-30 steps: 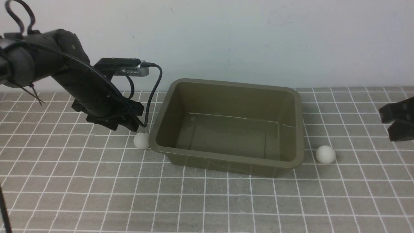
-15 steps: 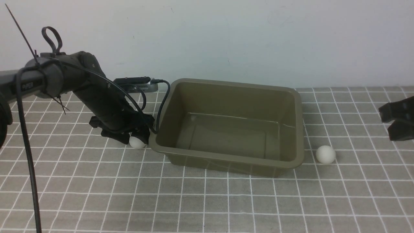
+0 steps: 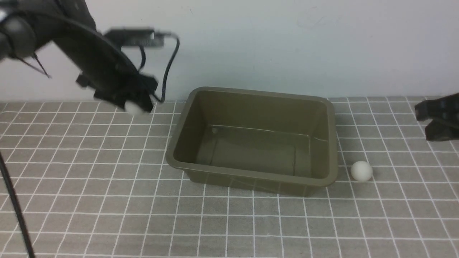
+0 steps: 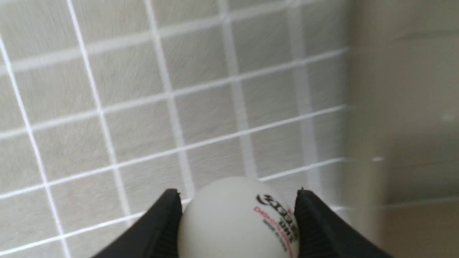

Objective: Put the table tennis balls into the box on the grey coffee tablecloth.
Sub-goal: 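Reach for and grasp a ping pong ball on the table beside the basket, then drop the ball into the bin, then reach for and grasp a ping pong ball on the table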

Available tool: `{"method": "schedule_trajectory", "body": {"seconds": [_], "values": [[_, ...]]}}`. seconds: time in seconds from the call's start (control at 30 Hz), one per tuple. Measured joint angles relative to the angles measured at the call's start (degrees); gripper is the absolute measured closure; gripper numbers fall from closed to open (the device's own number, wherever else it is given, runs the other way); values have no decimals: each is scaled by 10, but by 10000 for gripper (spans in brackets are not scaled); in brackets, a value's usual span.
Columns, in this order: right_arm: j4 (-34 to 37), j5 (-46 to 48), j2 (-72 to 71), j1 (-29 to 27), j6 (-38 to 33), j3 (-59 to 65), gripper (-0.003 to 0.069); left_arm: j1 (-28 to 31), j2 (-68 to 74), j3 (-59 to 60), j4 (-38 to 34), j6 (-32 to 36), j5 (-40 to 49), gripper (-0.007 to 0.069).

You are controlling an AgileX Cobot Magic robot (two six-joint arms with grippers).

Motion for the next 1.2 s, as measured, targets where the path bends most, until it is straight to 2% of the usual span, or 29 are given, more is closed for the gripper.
{"method": "schedule_trajectory", "body": {"seconds": [0.13, 0.27, 0.3, 0.37, 0.43, 0.57, 0.67, 0.73, 0.77, 0.8, 0.83, 0.87, 0.9, 1.0, 1.2], "values": [[0, -21, 66, 11, -8, -27, 574, -50, -4, -23, -45, 5, 0, 270], [-2, -36, 148, 20, -12, -57, 446, -108, 29, -23, -43, 9, -12, 270], [-7, -38, 180, 20, -9, -70, 372, -120, 39, -23, -40, 9, -14, 270], [-10, -38, 218, 20, -8, -84, 298, -133, 54, -23, -33, 9, -18, 264], [-10, -40, 255, 20, -8, -97, 208, -144, 66, -23, -22, 6, -18, 204], [-10, -53, 319, 20, -8, -103, 116, -147, 75, -28, -3, -41, -3, 36], [8, -81, 355, 21, -9, -104, 106, -142, 72, -64, 5, -91, 34, 21], [8, -92, 361, 24, -10, -104, 121, -140, 68, -81, 13, -99, 40, 58], [7, -102, 370, 25, -12, -104, 170, -137, 61, -108, 27, -107, 43, 137], [7, -103, 372, 25, -12, -104, 202, -136, 57, -115, 36, -108, 44, 172], [7, -103, 375, 26, -12, -104, 301, -133, 33, -138, 64, -113, 43, 368], [7, -101, 375, 26, -11, -104, 312, -130, 17, -146, 79, -114, 43, 433], [3, -97, 375, 26, -10, -105, 298, -127, -10, -153, 98, -115, 45, 536], [-24, -71, 364, 23, -5, -105, 295, -114, -92, -156, 136, -121, 50, 613], [-57, -63, 231, 18, 49, -104, 295, -89, -272, -70, 177, -154, 56, 629]]}}
